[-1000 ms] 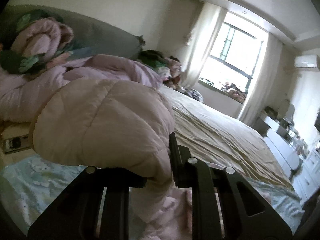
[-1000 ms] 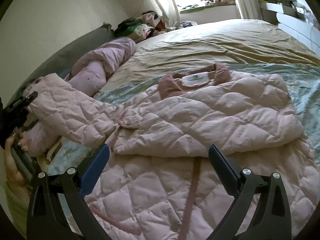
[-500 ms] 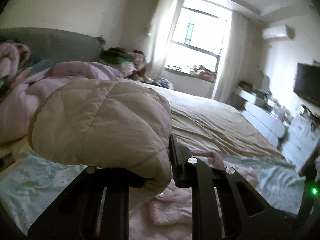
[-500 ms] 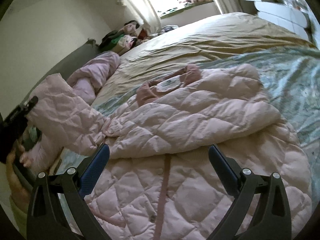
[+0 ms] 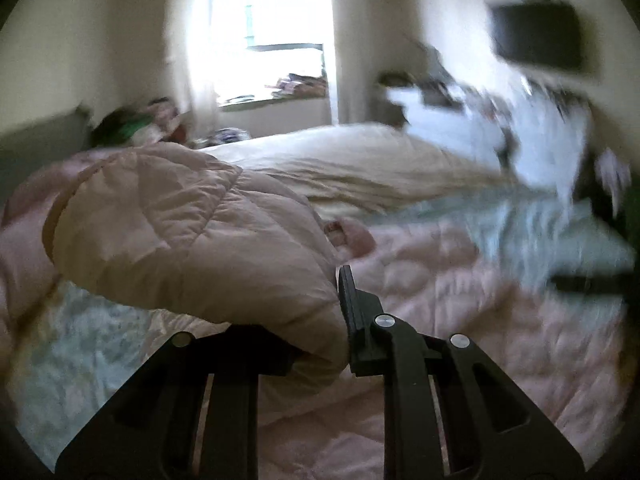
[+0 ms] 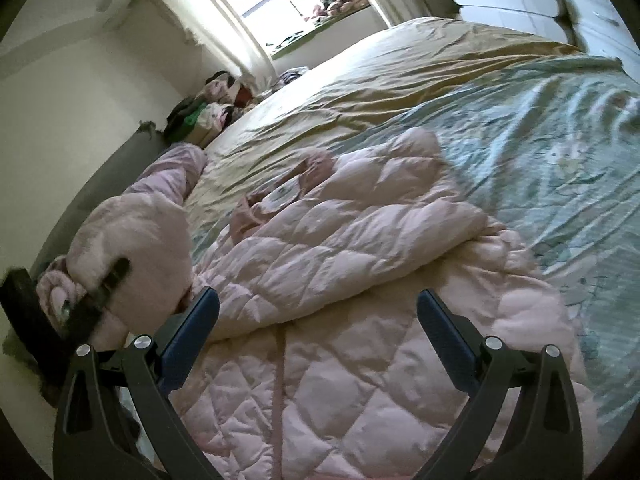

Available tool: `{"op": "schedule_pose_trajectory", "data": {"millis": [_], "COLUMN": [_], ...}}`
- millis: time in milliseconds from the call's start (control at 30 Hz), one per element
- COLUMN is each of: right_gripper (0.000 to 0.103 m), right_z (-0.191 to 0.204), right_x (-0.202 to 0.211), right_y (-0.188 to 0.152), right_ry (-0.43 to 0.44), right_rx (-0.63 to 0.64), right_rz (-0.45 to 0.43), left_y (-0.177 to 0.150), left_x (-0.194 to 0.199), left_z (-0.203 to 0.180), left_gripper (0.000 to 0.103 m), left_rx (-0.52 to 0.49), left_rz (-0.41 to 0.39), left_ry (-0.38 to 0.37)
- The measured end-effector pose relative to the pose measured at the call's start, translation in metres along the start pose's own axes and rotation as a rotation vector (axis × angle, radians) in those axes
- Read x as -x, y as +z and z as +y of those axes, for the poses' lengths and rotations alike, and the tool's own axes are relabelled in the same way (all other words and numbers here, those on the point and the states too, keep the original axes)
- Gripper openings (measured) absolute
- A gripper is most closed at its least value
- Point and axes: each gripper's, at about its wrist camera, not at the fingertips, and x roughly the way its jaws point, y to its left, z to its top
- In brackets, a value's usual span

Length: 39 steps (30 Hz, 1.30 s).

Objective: Fold large clothes
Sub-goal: 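Carry the sleeve across the coat body and open the left gripper, then grasp the pink-trimmed hem of the coat with the right gripper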

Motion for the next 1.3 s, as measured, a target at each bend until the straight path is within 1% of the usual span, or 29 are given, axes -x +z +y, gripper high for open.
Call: {"op": "schedule_pose_trajectory", "data": {"millis": [33,67,133,200,300,400,533,633,700,767,833,867,900,933,1000,1033,1067,1100,1167,1200,1267,1300], "right_gripper": [0.099,0.099,0.099,0.099,0.099,0.099,0.099,0.099,0.099,0.099,0.099,0.099,0.099,0.099,0.099,0.099,0.099,0.099,0.099,0.099,0.099,0.099], "right_z": [-0.003,-0.006,-0.012,-0.016,-0.021,-0.023,-0.024,-0.025,-0.025,-0.025,-0.024,-0.022,-0.021,-0.02,-0.019,-0.018,-0.017,-0.016,-0.017,-0.018,-0.019,-0.02], "right_x": [0.002,0.003,0.005,0.005,0.006,0.005,0.002,0.0,-0.003,-0.009,-0.015,-0.019,-0.023,-0.026,-0.032,-0.034,-0.036,-0.039,-0.044,-0.046,-0.05,-0.054], "right_y": [0.001,0.001,0.002,0.002,0.003,0.004,0.005,0.007,0.007,0.006,0.006,0.006,0.007,0.007,0.008,0.009,0.009,0.009,0.01,0.011,0.013,0.015], "right_ry": [-0.003,-0.007,-0.02,-0.028,-0.037,-0.047,-0.053,-0.055,-0.051,-0.037,-0.014,-0.001,0.015,0.025,0.053,0.051,0.052,0.059,0.077,0.078,0.079,0.098], "right_rx": [-0.005,-0.01,-0.018,-0.028,-0.041,-0.041,-0.05,-0.063,-0.07,-0.086,-0.102,-0.11,-0.118,-0.126,-0.148,-0.154,-0.156,-0.159,-0.176,-0.184,-0.19,-0.198], "right_rz": [-0.003,-0.005,-0.007,-0.01,-0.013,-0.011,-0.008,-0.006,0.005,0.027,0.047,0.061,0.079,0.089,0.109,0.115,0.121,0.126,0.145,0.152,0.159,0.168], "left_y": [-0.006,-0.01,-0.025,-0.035,-0.05,-0.057,-0.065,-0.078,-0.081,-0.082,-0.084,-0.084,-0.085,-0.086,-0.088,-0.09,-0.09,-0.09,-0.089,-0.086,-0.078,-0.075], "left_x": [-0.008,-0.014,-0.027,-0.037,-0.045,-0.046,-0.046,-0.05,-0.05,-0.049,-0.048,-0.047,-0.046,-0.043,-0.042,-0.041,-0.038,-0.035,-0.026,-0.02,-0.006,-0.001], "left_z": [-0.013,-0.022,-0.042,-0.051,-0.058,-0.061,-0.065,-0.075,-0.079,-0.082,-0.084,-0.084,-0.085,-0.087,-0.09,-0.093,-0.094,-0.094,-0.094,-0.094,-0.091,-0.09], "left_gripper": [0.011,0.011,0.011,0.012,0.014,0.016,0.017,0.017,0.02,0.022,0.032,0.054,0.071,0.072,0.072,0.072,0.074,0.081,0.087,0.089,0.094,0.094], "left_rx": [-0.058,-0.095,-0.168,-0.203,-0.209,-0.21,-0.246,-0.288,-0.306,-0.318,-0.329,-0.33,-0.333,-0.343,-0.358,-0.372,-0.375,-0.371,-0.351,-0.338,-0.293,-0.281], "left_rz": [0.024,0.044,0.091,0.124,0.151,0.155,0.162,0.169,0.171,0.172,0.17,0.168,0.164,0.157,0.167,0.179,0.181,0.185,0.191,0.188,0.179,0.176], "left_ry": [0.006,0.006,-0.012,-0.027,-0.046,-0.059,-0.049,-0.028,-0.021,-0.017,-0.01,-0.007,-0.002,0.009,0.006,0.01,0.006,-0.01,-0.058,-0.084,-0.175,-0.205]}}
